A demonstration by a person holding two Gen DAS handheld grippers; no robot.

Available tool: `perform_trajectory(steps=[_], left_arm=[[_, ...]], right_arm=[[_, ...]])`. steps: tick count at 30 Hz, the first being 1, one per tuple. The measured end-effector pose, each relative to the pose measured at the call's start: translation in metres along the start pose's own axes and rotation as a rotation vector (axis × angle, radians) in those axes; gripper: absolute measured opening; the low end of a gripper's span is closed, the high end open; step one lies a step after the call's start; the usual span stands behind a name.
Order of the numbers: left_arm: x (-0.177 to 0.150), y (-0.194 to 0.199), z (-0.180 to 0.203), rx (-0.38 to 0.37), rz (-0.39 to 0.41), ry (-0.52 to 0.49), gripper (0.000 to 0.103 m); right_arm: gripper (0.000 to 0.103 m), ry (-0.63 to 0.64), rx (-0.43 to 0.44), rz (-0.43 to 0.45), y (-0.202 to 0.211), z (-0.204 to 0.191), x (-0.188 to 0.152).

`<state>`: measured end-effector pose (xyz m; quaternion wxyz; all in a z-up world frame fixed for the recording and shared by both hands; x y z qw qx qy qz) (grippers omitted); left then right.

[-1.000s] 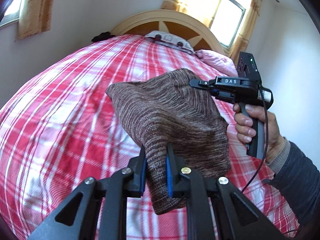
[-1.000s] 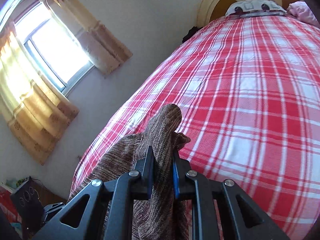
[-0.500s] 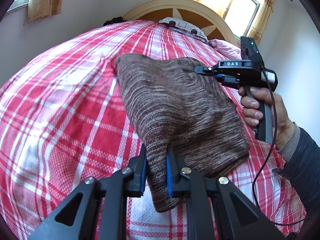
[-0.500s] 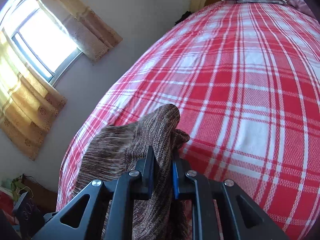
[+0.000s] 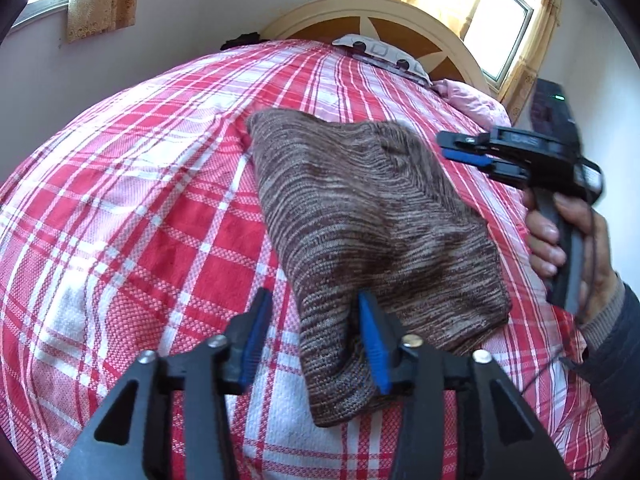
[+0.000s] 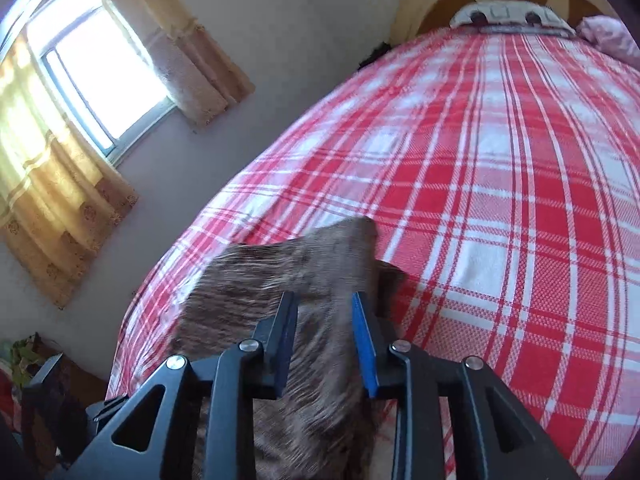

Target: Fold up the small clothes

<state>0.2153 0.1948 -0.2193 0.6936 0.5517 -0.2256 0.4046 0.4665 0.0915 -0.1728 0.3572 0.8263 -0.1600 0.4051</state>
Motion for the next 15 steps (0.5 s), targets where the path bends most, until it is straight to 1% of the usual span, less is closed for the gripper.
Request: perform_trajectory(steps=[3, 5, 7, 9, 11, 13, 15], left_arm=[[0.000, -0.001, 0.003, 0.002, -0.002, -0.010, 0.052], [-0.001, -0.003, 0.005, 0.000, -0.007, -0.013, 0.054], [-0.002, -0.004, 0.006, 0.007, -0.012, -0.012, 0.060], [-0.003, -0.005, 0.007, 0.011, -0.016, -0.014, 0.062], [-0.007, -0.005, 0.009, 0.013, -0.026, -0.016, 0.069], [-0.011, -0.006, 0.009, 0.021, -0.036, -0.019, 0.073], [-0.015, -0.006, 0.010, 0.026, -0.044, -0.024, 0.074]], right_arm=[[0.030, 0.059, 0.036, 0.016, 0.021, -0.027, -0.008], [0.030, 0.114, 0.063, 0.010, 0.032, -0.047, -0.024], [0.030, 0.164, 0.088, -0.014, 0.038, -0.065, -0.045], [0.030, 0.202, 0.104, -0.048, 0.040, -0.077, -0.066], [0.031, 0.256, 0.073, -0.074, 0.041, -0.079, -0.088], [0.031, 0.297, 0.002, -0.097, 0.043, -0.069, -0.108], [0.031, 0.281, -0.036, -0.128, 0.046, -0.056, -0.125]])
Point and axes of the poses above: each gripper's, at about its wrist camera, not at the fingertips, and y roughly against the way its jaws point, z to its right, x to its top, the point moved 10 cm from there along -y, roughly the way its jaws point, and after that the axes turned 11 degrees about z, right-handed, at the moved point
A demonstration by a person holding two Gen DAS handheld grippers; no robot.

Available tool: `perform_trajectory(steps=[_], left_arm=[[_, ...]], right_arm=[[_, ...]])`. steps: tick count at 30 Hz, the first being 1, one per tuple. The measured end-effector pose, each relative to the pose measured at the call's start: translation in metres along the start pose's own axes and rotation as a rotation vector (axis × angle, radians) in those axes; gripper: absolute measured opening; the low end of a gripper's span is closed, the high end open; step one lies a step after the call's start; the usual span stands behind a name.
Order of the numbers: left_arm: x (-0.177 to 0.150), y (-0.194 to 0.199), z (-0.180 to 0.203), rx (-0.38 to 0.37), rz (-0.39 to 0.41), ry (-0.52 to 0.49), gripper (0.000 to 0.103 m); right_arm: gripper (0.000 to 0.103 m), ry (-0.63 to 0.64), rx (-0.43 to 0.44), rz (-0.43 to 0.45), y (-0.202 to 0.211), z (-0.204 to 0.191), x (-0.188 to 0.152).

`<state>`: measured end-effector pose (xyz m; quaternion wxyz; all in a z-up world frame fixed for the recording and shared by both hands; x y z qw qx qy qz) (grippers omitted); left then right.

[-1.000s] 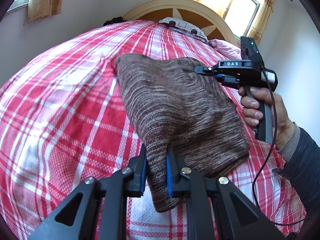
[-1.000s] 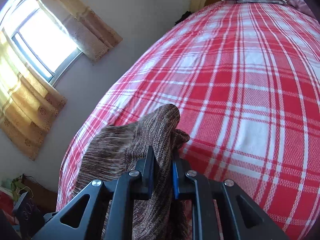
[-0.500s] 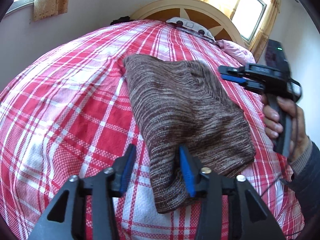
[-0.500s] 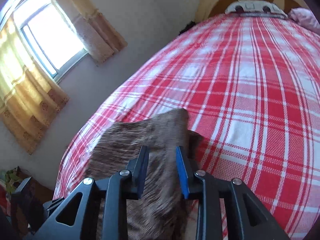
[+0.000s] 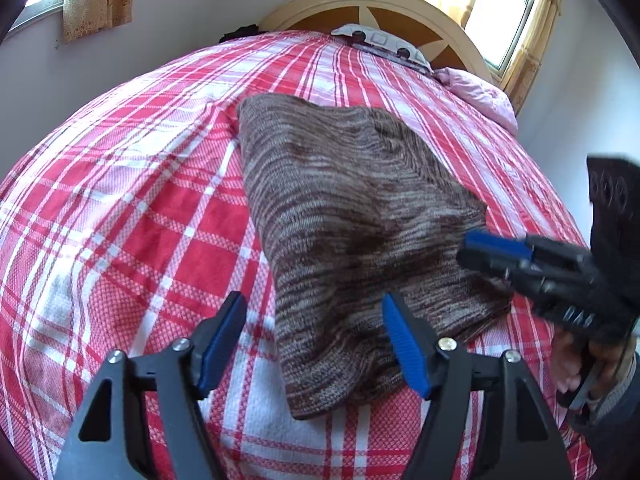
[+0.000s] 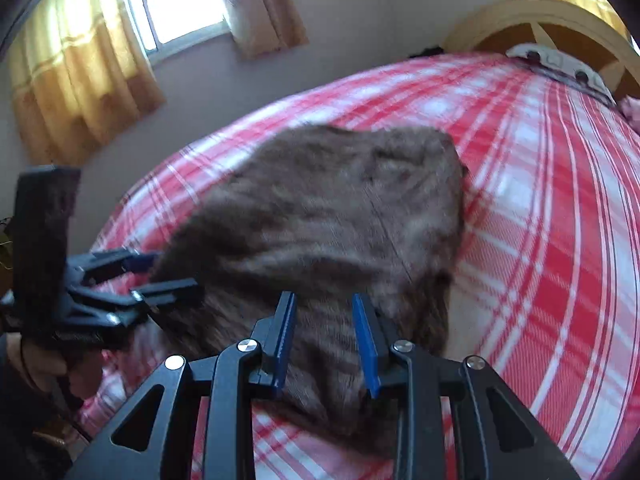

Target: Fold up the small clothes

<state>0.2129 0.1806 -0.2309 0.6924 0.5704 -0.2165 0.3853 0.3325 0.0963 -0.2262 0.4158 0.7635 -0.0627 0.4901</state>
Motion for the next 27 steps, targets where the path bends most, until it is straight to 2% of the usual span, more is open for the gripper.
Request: perform_trajectory(steps=[2, 4, 7, 14, 15, 17, 18, 21, 23, 27], left_arm=[[-0.004, 0.000, 0.001, 0.004, -0.005, -0.006, 0.079], [-0.009, -0.001, 0.002, 0.002, -0.015, -0.007, 0.080], [-0.015, 0.000, 0.006, 0.011, -0.008, -0.026, 0.082], [-0.028, 0.014, 0.018, 0.030, 0.001, -0.100, 0.084], [-0.027, 0.019, 0.020, 0.037, 0.010, -0.112, 0.084], [-0.023, 0.031, 0.023, 0.047, 0.039, -0.127, 0.084], [-0.019, 0.039, 0.025, 0.046, 0.061, -0.132, 0.084], [0.004, 0.071, 0.034, 0.039, 0.145, -0.144, 0.092], [0.019, 0.094, 0.040, 0.030, 0.216, -0.151, 0.100], [0.039, 0.134, 0.055, 0.001, 0.315, -0.168, 0.103]], right_arm=[[0.031, -0.050, 0.004, -0.027, 0.000, 0.010, -0.018], [0.031, -0.076, 0.029, 0.005, 0.008, 0.012, -0.022], [0.031, -0.084, 0.024, 0.006, 0.011, 0.013, -0.025], [0.031, -0.095, -0.027, 0.018, 0.027, 0.019, -0.033], [0.036, -0.102, -0.067, 0.010, 0.035, 0.022, -0.036], [0.047, -0.122, -0.100, 0.017, 0.049, 0.021, -0.038], [0.049, -0.130, -0.113, 0.039, 0.059, 0.021, -0.036], [0.050, -0.107, -0.198, 0.117, 0.092, 0.014, -0.027], [0.051, -0.100, -0.236, 0.169, 0.115, 0.004, -0.021], [0.052, -0.027, -0.284, 0.267, 0.160, -0.024, -0.005]])
Point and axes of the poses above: each gripper's, at about its wrist camera, not at the fingertips, and y roughly against the way its jaws point, z to its right, x to its top, the point moved 10 cm from there along -y, roughly the way its jaws point, and after that the axes turned 11 degrees about z, right-handed, at the moved point
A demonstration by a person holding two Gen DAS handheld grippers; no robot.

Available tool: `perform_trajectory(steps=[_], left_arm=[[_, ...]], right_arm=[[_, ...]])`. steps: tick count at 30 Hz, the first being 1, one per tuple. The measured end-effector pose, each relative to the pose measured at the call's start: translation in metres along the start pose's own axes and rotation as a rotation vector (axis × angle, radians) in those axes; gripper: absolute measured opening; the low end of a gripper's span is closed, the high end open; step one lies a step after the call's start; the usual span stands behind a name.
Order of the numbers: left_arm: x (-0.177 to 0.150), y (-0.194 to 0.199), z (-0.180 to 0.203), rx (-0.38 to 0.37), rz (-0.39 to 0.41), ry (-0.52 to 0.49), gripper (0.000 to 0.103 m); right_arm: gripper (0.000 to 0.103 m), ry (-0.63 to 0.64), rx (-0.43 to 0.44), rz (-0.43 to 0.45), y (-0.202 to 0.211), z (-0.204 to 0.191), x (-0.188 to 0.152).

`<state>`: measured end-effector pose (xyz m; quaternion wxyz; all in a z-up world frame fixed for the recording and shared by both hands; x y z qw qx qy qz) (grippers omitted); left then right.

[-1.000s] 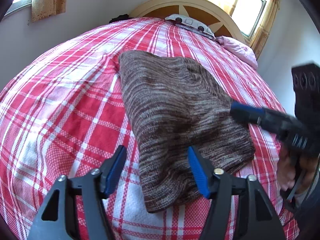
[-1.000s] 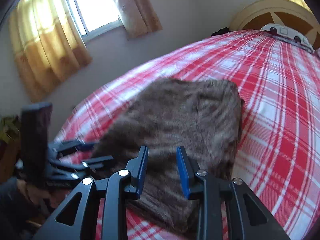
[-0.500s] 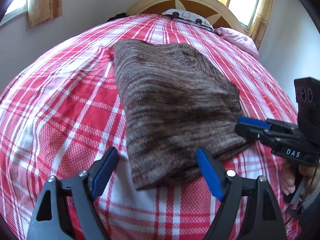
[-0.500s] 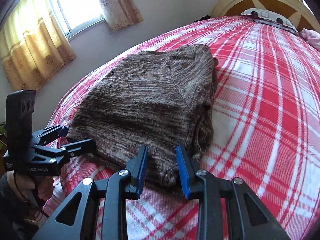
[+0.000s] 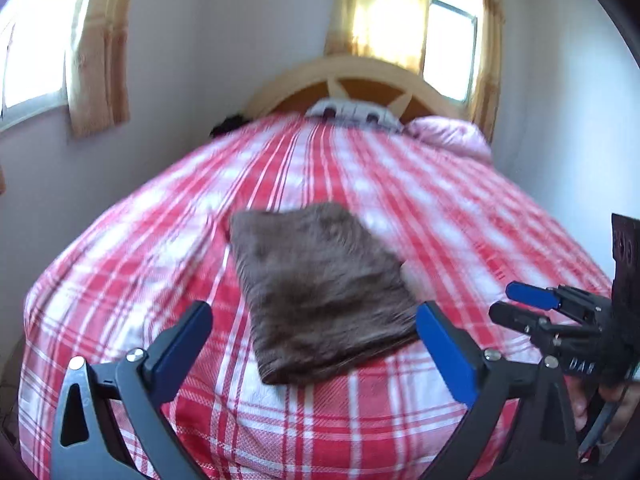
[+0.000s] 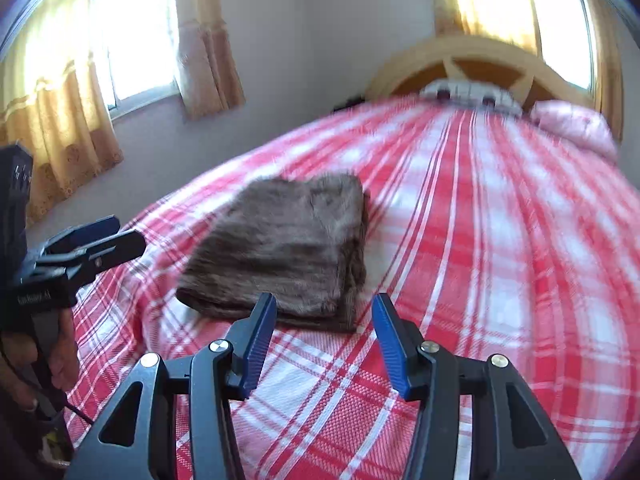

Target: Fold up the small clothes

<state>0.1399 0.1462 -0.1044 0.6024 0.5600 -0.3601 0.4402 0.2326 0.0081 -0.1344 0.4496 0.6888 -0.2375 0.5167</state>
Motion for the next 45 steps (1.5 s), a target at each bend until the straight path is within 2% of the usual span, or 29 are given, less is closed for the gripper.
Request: perform_trajectory(steps=[1, 4, 9, 45], left_arm=[[0.007, 0.007, 0.003, -0.006, 0.018, -0.011, 0.103], [0.020, 0.019, 0.011, -0.015, 0.051, -0.031, 0.103], [0.029, 0.029, 0.022, -0.026, 0.079, -0.038, 0.103], [0.028, 0.037, 0.029, -0.027, 0.087, -0.037, 0.103]], right_arm=[[0.053, 0.018, -0.010, 0.028, 0.008, -0.004, 0.009], [0.066, 0.048, -0.028, 0.114, 0.037, -0.011, 0.033], [0.068, 0.044, -0.030, 0.184, 0.062, -0.015, 0.052], [0.069, 0.024, -0.009, 0.187, 0.071, -0.020, 0.044]])
Point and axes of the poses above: each gripper's, at about its wrist camera, not at the fingertips, and y roughly against the way its jaws point, z to its right, x to its top, the point moved 10 cm from there along -y, roughly the way its jaws point, and after that the axes turned 11 degrees about z, right-handed, at the moved point
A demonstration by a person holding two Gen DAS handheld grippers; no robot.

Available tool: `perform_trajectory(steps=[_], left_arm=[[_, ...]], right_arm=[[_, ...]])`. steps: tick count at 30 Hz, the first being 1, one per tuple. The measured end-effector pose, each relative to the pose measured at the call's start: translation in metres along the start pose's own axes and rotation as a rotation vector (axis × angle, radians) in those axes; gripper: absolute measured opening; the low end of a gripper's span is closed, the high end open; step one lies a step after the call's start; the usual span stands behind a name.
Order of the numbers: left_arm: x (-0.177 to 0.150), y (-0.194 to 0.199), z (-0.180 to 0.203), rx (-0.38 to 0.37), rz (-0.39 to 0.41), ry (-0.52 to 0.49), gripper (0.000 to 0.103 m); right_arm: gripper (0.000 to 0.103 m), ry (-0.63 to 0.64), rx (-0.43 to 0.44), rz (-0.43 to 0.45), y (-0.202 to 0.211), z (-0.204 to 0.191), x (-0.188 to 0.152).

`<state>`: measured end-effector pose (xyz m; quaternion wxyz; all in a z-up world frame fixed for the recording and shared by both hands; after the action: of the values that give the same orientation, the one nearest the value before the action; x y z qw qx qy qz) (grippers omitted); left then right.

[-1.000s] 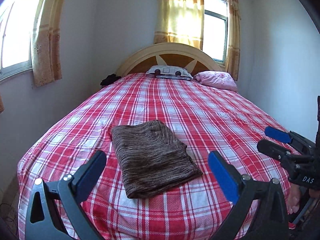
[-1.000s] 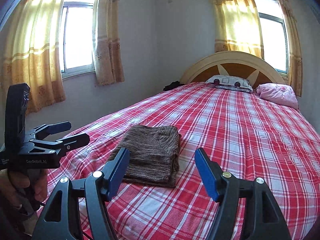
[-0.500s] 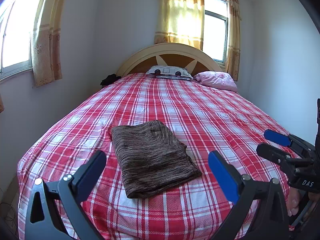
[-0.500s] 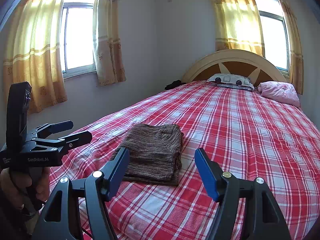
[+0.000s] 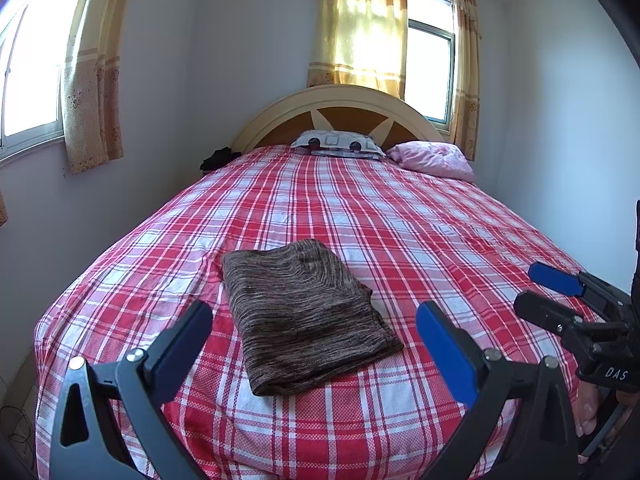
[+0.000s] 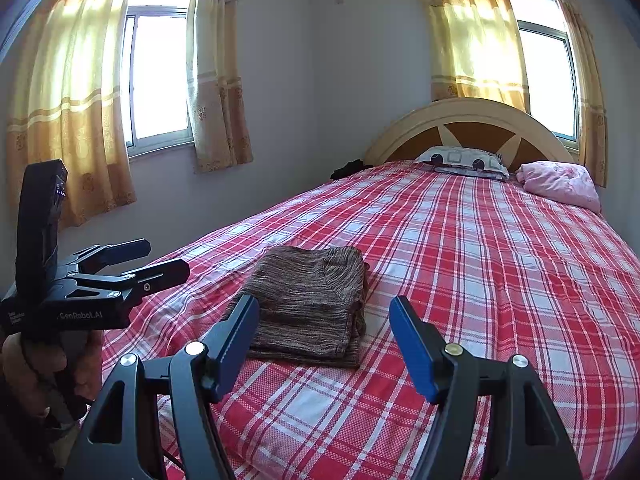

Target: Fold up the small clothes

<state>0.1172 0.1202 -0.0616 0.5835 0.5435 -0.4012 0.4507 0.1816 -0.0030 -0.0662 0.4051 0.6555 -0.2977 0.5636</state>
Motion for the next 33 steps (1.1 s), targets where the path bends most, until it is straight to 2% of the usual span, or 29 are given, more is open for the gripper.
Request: perform_trajectory(steps=[33], left_arm=[[0.0010, 0.0017, 0.0003, 0.020, 0.002, -0.004, 0.103]], right_arm=[[0.069, -0.016, 0.003, 0.005, 0.0037, -0.0020, -0.0052]])
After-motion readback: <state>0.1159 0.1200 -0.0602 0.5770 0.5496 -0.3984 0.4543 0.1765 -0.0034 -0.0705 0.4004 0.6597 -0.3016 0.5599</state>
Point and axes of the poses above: each gripper's, at about its wrist camera, not at the fingertips, and y roughly against the way its jaws point, z to its right, x to its top, the point moved 10 cm from there along -y, roughly the way its jaws point, and after that the axes turned 11 degrees about z, right-handed, at the moved point
